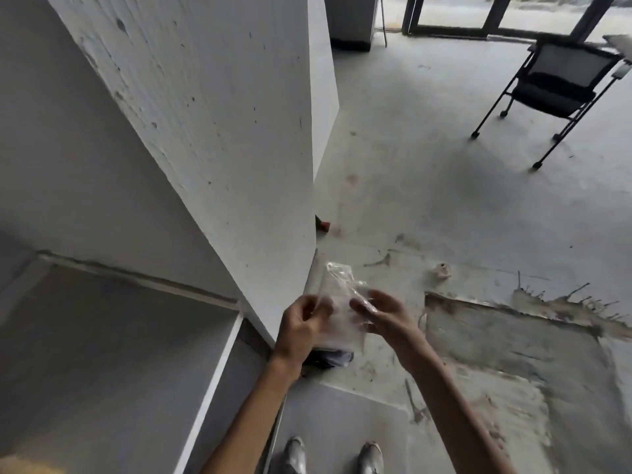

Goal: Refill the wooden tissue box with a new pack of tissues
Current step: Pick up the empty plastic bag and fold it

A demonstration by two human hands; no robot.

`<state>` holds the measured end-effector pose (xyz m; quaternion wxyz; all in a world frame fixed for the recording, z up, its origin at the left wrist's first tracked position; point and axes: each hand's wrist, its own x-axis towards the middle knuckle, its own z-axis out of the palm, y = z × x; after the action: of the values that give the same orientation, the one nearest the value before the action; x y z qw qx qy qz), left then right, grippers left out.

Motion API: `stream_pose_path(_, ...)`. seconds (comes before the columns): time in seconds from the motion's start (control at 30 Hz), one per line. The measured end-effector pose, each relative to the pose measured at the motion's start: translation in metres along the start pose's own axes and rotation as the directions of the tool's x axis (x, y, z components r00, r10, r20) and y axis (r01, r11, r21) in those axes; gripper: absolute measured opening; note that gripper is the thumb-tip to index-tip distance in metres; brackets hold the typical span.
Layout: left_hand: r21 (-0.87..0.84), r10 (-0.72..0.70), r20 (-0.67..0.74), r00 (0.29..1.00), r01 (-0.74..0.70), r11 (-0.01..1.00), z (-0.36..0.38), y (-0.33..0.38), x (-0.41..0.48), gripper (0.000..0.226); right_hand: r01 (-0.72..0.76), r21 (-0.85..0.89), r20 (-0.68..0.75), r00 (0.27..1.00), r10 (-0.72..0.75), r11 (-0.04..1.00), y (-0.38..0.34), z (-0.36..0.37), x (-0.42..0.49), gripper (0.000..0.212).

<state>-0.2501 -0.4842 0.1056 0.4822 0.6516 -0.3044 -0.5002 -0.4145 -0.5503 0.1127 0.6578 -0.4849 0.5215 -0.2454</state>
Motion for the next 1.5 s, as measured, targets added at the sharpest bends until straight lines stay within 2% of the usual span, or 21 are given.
stream_pose_path(0.07, 0.028, -0.101, -0.053, 0.993, 0.102, 0.994, 0.004, -0.046, 0.016, 0.022, -0.082, 0.014, -0.023, 0.996, 0.083, 0.996, 0.036, 0.004, 0.021, 0.035)
stream_pose_path(0.17, 0.046, -0.181, -0.133, 0.975, 0.188, 0.981, 0.009, -0.112, 0.051, 0.007, -0.234, 0.091, 0.1, 0.969, 0.225, 0.968, 0.093, 0.007, 0.061, 0.026)
stream_pose_path(0.23, 0.071, -0.223, -0.155, 0.962, 0.236, 0.969, 0.01, -0.163, 0.086, 0.005, -0.278, 0.053, 0.149, 0.952, 0.268, 0.959, 0.139, 0.006, 0.101, 0.025)
stream_pose_path(0.33, 0.103, -0.284, -0.143, 0.948, 0.299, 0.949, 0.014, -0.253, 0.144, 0.003, -0.303, -0.039, 0.12, 0.945, 0.305, 0.952, 0.226, 0.008, 0.174, 0.02)
stream_pose_path(0.43, 0.068, -0.394, -0.112, 0.912, 0.402, 0.913, 0.018, -0.341, 0.196, 0.012, -0.333, -0.135, 0.051, 0.938, 0.342, 0.933, 0.31, 0.014, 0.242, 0.017)
stream_pose_path(0.5, -0.009, -0.467, -0.141, 0.873, 0.471, 0.882, 0.016, -0.403, 0.232, 0.015, -0.313, -0.151, -0.005, 0.949, 0.316, 0.938, 0.369, 0.018, 0.286, 0.017)
stream_pose_path(0.57, -0.022, -0.491, -0.227, 0.841, 0.499, 0.866, 0.009, -0.477, 0.272, 0.022, -0.256, -0.203, -0.083, 0.966, 0.244, 0.945, 0.439, 0.021, 0.333, 0.019)
stream_pose_path(0.67, 0.177, -0.47, -0.283, 0.836, 0.528, 0.831, -0.007, -0.549, 0.31, 0.027, -0.144, -0.379, -0.206, 0.976, 0.068, 0.914, 0.507, 0.025, 0.377, 0.019)
stream_pose_path(0.7, 0.263, -0.454, -0.294, 0.841, 0.528, 0.807, -0.012, -0.57, 0.323, 0.03, -0.067, -0.479, -0.199, 0.979, -0.034, 0.875, 0.52, 0.028, 0.388, 0.017)
stream_pose_path(0.77, 0.407, -0.421, -0.304, 0.855, 0.516, 0.754, -0.022, -0.62, 0.348, 0.04, 0.12, -0.689, -0.083, 0.967, -0.242, 0.715, 0.56, 0.04, 0.415, 0.019)
stream_pose_path(0.87, 0.465, -0.417, -0.3, 0.858, 0.513, 0.721, -0.033, -0.66, 0.371, 0.049, 0.284, -0.877, 0.147, 0.926, -0.347, 0.388, 0.594, 0.067, 0.442, 0.037)
stream_pose_path(0.93, 0.505, -0.395, -0.284, 0.874, 0.487, 0.713, -0.035, -0.684, 0.378, 0.044, 0.284, -0.935, 0.203, 0.921, -0.332, 0.214, 0.621, 0.085, 0.455, 0.039)
stream_pose_path(0.97, 0.53, -0.376, -0.278, 0.884, 0.468, 0.708, -0.036, -0.691, 0.381, 0.04, 0.26, -0.952, 0.195, 0.921, -0.337, 0.159, 0.631, 0.091, 0.459, 0.039)
stream_pose_path(1.03, 0.546, -0.347, -0.284, 0.894, 0.448, 0.708, -0.033, -0.706, 0.382, 0.035, 0.21, -0.973, 0.162, 0.916, -0.367, 0.094, 0.655, 0.1, 0.467, 0.042)
stream_pose_path(1.13, 0.536, -0.304, -0.291, 0.907, 0.417, 0.734, -0.033, -0.717, 0.382, 0.038, 0.126, -0.99, 0.093, 0.917, -0.388, 0.059, 0.68, 0.11, 0.478, 0.048)
stream_pose_path(1.2, 0.527, -0.298, -0.279, 0.913, 0.405, 0.747, -0.035, -0.716, 0.38, 0.041, 0.083, -0.994, 0.051, 0.933, -0.356, 0.075, 0.687, 0.119, 0.481, 0.044)
stream_pose_path(1.27, 0.505, -0.312, -0.276, 0.909, 0.413, 0.758, -0.038, -0.715, 0.379, 0.044, 0.07, -0.989, 0.038, 0.971, -0.236, 0.13, 0.695, 0.125, 0.483, 0.042)
stream_pose_path(1.33, 0.502, -0.315, -0.257, 0.914, 0.405, 0.764, -0.04, -0.714, 0.381, 0.043, 0.026, -0.961, 0.038, 0.998, 0.04, 0.276, 0.701, 0.127, 0.485, 0.05)
stream_pose_path(1.37, 0.503, -0.307, -0.245, 0.92, 0.391, 0.77, -0.041, -0.713, 0.382, 0.042, -0.008, -0.946, 0.058, 0.979, 0.194, 0.324, 0.701, 0.127, 0.486, 0.051)
stream_pose_path(1.4, 0.502, -0.303, -0.237, 0.923, 0.383, 0.775, -0.042, -0.714, 0.382, 0.041, -0.021, -0.939, 0.082, 0.955, 0.284, 0.343, 0.701, 0.127, 0.487, 0.05)
stream_pose_path(1.5, 0.48, -0.314, -0.245, 0.917, 0.396, 0.783, -0.042, -0.714, 0.382, 0.043, 0.039, -0.971, 0.124, 0.926, 0.358, 0.236, 0.699, 0.123, 0.489, 0.056)
